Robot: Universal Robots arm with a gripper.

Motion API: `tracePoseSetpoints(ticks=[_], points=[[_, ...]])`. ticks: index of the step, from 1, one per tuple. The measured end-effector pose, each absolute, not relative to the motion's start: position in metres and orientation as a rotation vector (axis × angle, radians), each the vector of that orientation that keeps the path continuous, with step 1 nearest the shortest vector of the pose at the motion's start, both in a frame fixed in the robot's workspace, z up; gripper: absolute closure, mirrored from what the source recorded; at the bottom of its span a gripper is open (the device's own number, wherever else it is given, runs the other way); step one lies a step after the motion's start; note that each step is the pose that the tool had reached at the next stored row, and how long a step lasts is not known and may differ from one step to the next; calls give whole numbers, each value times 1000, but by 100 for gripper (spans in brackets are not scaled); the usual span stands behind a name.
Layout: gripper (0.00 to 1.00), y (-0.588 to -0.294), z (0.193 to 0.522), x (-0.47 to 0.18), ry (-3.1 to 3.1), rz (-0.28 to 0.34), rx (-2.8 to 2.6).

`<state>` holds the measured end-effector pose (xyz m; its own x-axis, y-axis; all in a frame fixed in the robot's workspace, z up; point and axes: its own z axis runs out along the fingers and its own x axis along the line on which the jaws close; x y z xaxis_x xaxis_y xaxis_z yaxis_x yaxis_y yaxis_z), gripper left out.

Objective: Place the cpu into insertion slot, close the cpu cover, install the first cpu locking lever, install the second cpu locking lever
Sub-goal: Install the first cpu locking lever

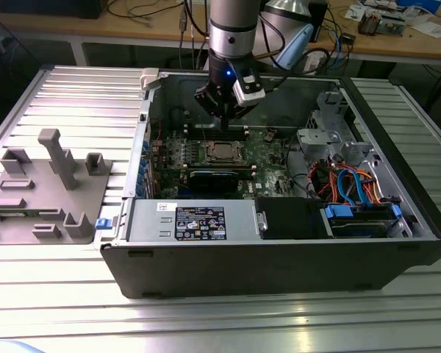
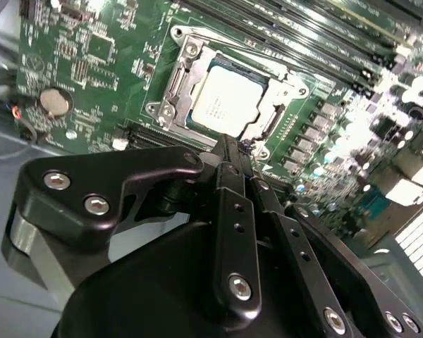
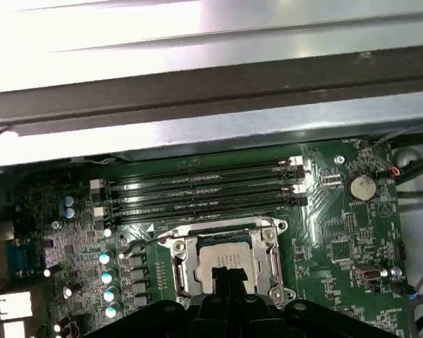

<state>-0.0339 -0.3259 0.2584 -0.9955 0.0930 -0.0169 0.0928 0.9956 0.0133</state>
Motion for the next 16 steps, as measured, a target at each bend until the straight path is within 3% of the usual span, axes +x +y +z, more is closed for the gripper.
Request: tracePoseSetpoints(ticks=[16], points=[[89,-324,256,-64,3117,20,31]])
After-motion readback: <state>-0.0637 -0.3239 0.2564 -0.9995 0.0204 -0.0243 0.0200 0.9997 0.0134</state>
